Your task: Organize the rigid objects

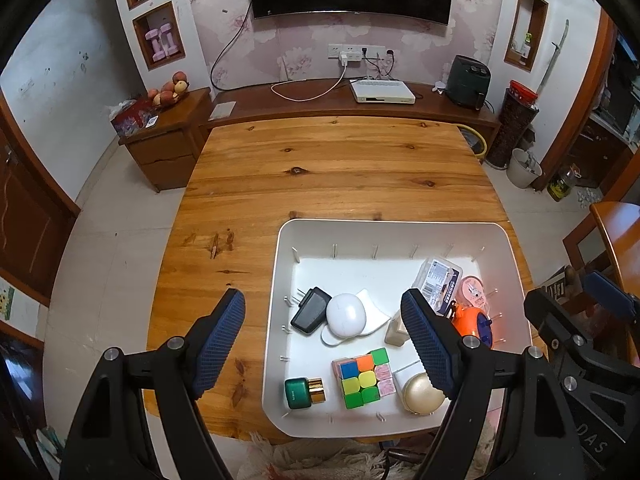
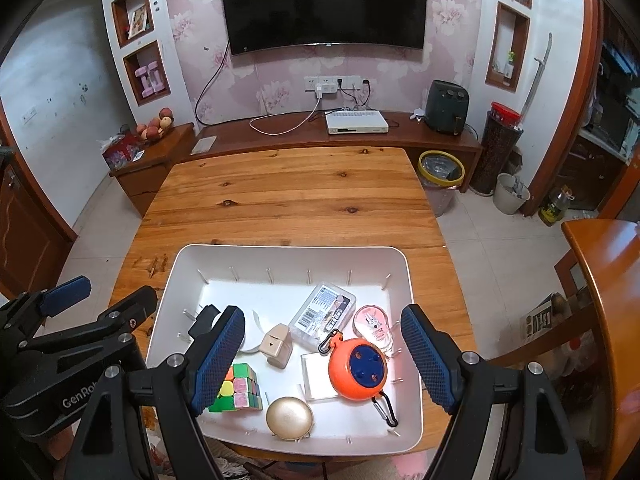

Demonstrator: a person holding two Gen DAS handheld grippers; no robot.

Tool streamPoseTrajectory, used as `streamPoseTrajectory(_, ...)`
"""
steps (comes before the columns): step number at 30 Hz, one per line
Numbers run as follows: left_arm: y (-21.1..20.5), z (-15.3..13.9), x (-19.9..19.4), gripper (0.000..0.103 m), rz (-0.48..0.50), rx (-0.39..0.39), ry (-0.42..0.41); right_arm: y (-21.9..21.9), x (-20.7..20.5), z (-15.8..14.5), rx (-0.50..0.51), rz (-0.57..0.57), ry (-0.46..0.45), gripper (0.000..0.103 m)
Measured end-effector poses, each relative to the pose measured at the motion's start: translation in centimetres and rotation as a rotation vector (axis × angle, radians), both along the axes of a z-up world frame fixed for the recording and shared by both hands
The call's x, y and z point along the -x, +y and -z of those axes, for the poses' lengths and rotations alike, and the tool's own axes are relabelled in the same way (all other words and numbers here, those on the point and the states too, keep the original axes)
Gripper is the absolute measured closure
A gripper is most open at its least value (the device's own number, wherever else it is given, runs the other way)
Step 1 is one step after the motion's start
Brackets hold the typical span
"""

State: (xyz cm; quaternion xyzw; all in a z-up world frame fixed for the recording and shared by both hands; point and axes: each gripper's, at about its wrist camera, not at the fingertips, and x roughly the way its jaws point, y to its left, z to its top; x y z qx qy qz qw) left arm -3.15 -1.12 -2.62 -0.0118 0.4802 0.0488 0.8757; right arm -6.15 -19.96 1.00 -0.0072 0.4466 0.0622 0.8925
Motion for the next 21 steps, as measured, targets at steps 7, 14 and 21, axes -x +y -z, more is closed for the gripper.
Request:
streamPoseTrajectory(7, 0.2, 0.1, -0.15, 0.02, -0.004, 0.005, 0.002, 0.01, 0.08, 0.02, 0.0, 0.003, 0.002, 0.022)
streamPoseTrajectory(14, 0.28, 0.12, -0.17, 0.02, -0.004, 0.006, 0.004, 0.08, 0.17, 0.04, 0.003, 0.007, 0.004, 0.022)
streamPoseTrajectory(21, 0.37, 0.12, -0.2, 0.02, -0.003, 0.006, 0.004, 0.19, 0.15, 0.27, 0.003, 0.009, 0.013, 0.022)
